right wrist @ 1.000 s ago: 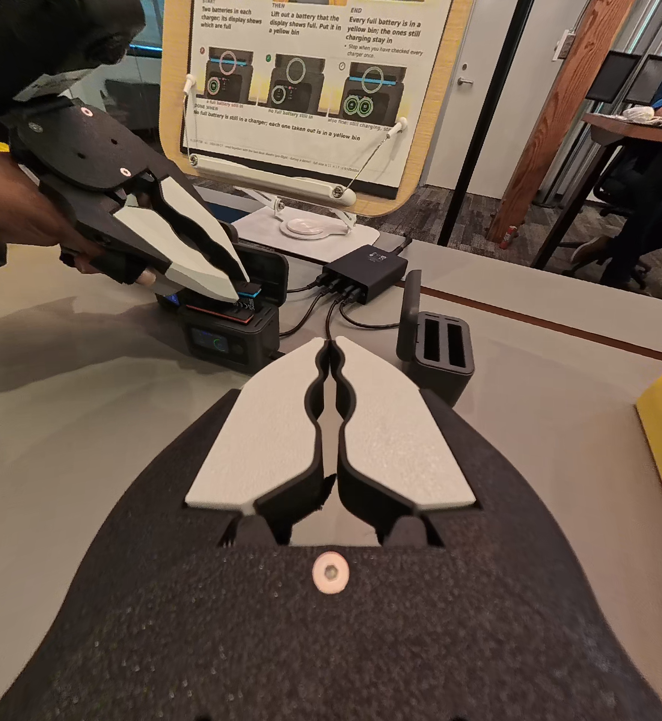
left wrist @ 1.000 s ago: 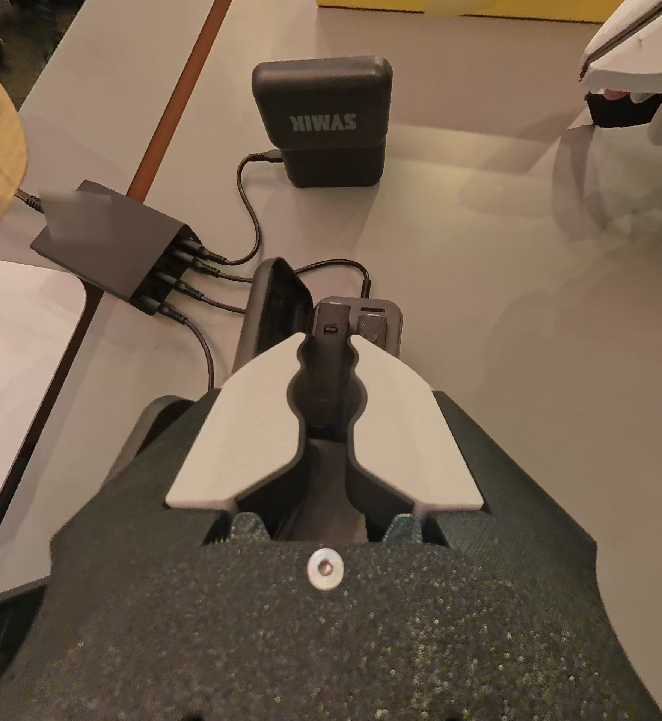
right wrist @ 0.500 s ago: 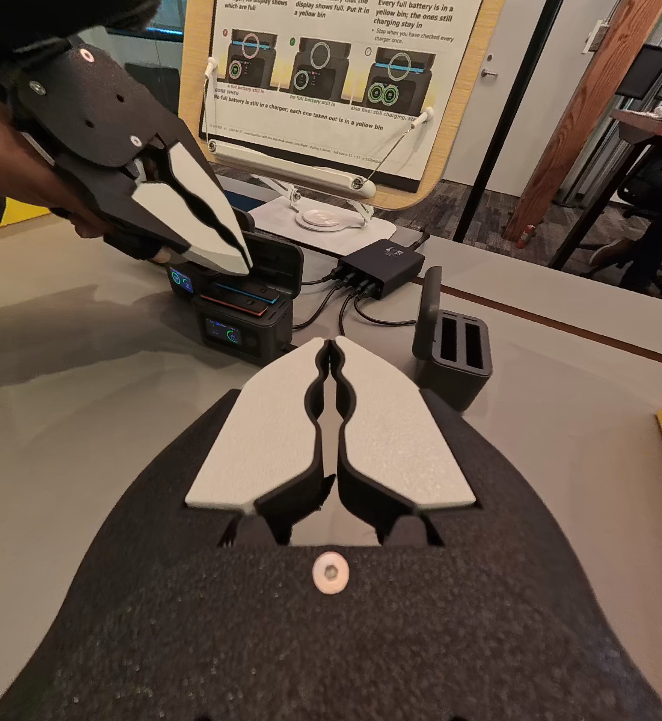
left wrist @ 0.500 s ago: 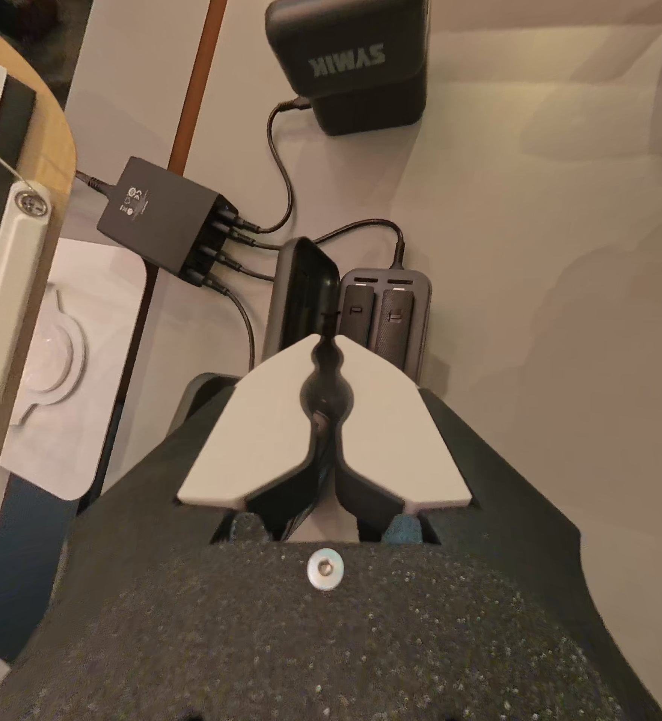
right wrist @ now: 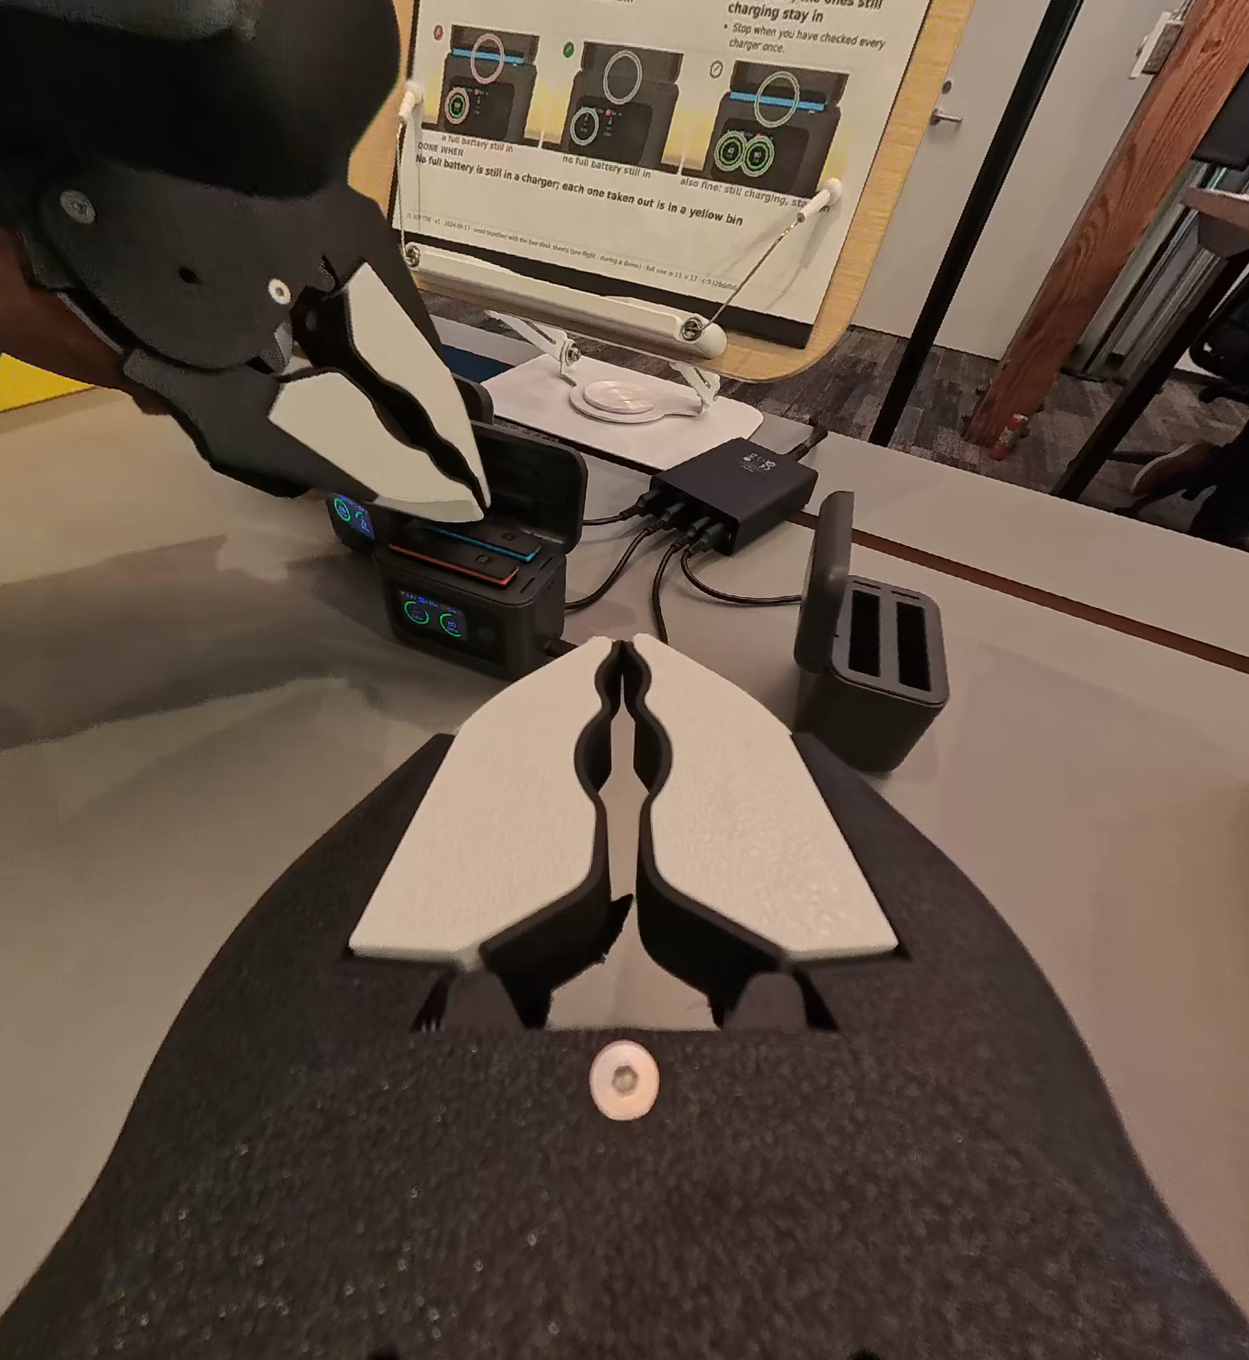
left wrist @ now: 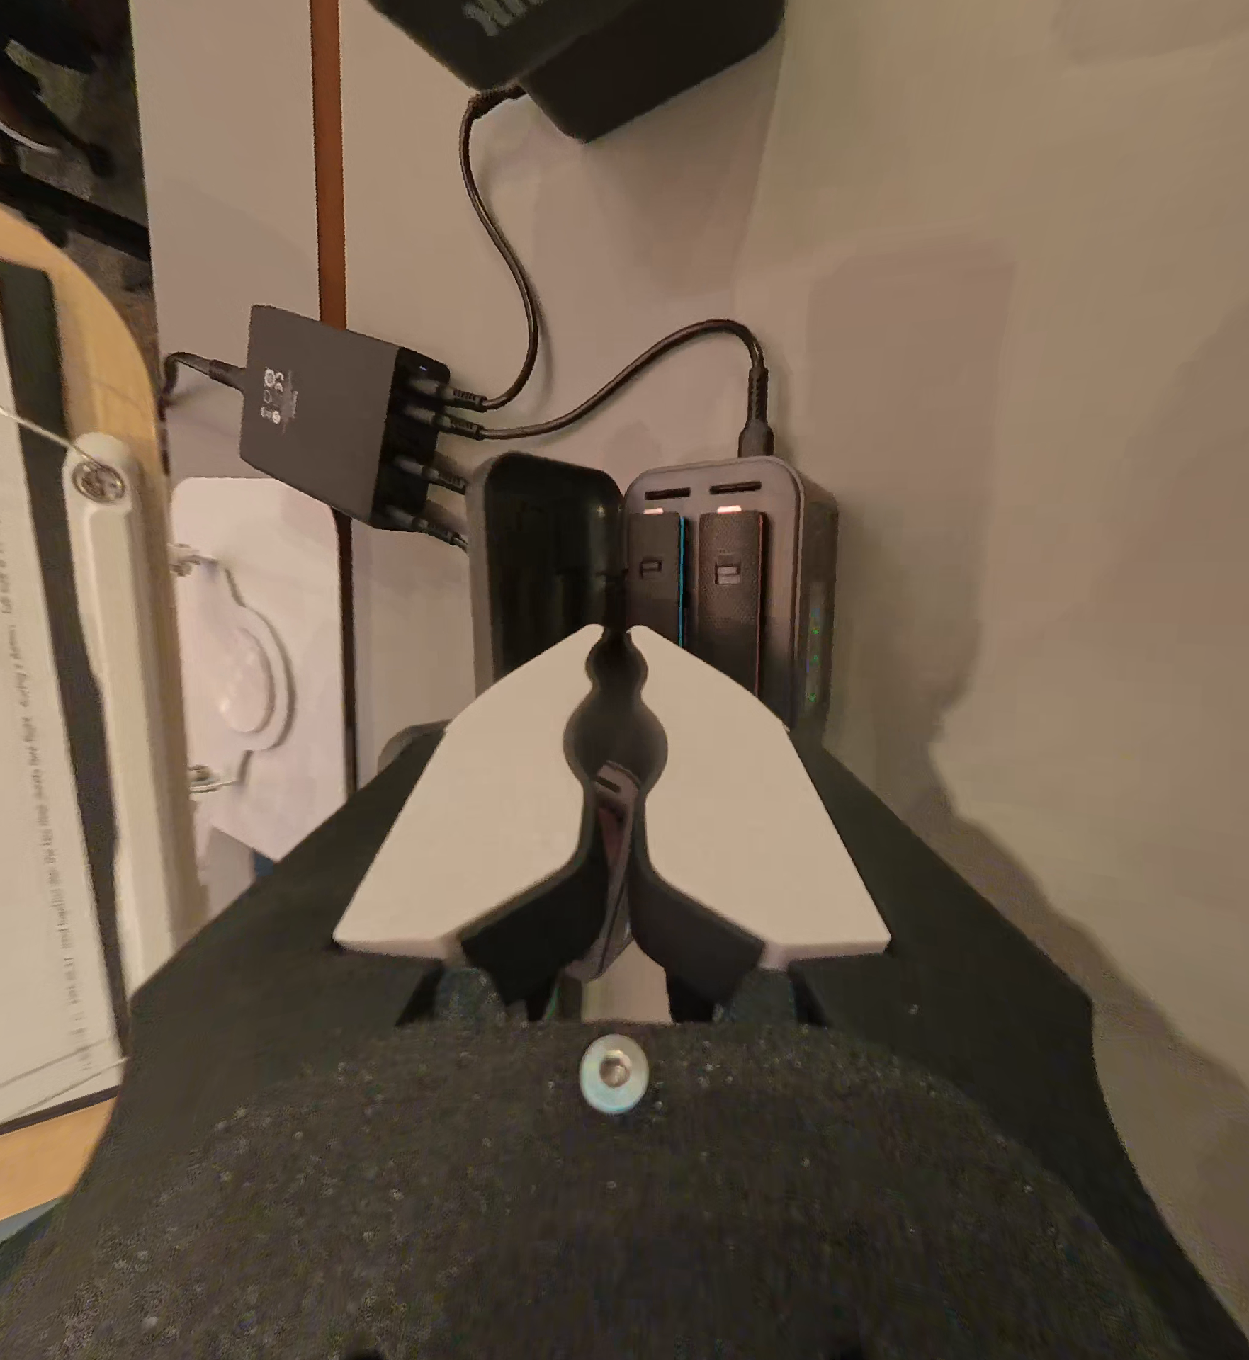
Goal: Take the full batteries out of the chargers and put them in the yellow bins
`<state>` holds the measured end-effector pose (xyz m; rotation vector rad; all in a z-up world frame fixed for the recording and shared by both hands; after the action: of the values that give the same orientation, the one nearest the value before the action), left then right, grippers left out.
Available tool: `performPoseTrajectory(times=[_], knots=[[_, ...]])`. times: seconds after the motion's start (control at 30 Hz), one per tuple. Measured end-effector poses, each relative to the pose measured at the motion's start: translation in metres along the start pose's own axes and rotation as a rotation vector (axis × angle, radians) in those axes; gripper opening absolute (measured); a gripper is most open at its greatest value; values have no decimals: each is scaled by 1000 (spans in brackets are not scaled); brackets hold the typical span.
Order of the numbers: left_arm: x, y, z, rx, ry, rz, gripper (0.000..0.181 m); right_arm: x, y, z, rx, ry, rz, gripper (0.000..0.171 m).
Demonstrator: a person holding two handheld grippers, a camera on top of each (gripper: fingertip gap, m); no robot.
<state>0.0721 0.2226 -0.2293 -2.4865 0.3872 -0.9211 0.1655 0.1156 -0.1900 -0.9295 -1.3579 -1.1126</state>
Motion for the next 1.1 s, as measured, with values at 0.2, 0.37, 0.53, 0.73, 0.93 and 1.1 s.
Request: performPoseTrajectory(times=[0.2, 0.37, 0.53, 0.73, 0.93, 1.1], knots=[[1, 1, 1, 36, -131, 232, 0, -1, 0, 0, 0, -3, 0, 0], [2, 1, 1, 46, -179, 322, 1, 0, -1, 0, 2, 0, -1, 0], [3, 1, 1, 38, -117, 237, 0, 0, 1, 0, -4, 1, 0, 0], [22, -16, -36, 120, 101, 55, 0, 0, 3, 0, -9, 0, 5, 0], [14, -62, -127, 316, 250, -124, 4, 0, 3, 0, -11, 1, 4, 0], [-48, -101, -219, 509, 210, -262, 16, -1, 1, 1, -5, -3, 4, 0]])
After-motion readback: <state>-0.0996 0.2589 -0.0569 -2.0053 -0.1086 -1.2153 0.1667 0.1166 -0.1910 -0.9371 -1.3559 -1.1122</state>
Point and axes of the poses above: each gripper's, where its closed fingertips meet, z out along the fingers, x out of its top, y = z × x across the jaws, the point moved 1 cm from there along -z, back along the fingers, and after that the axes turned 15 degrees about y, right-handed, at the moved point
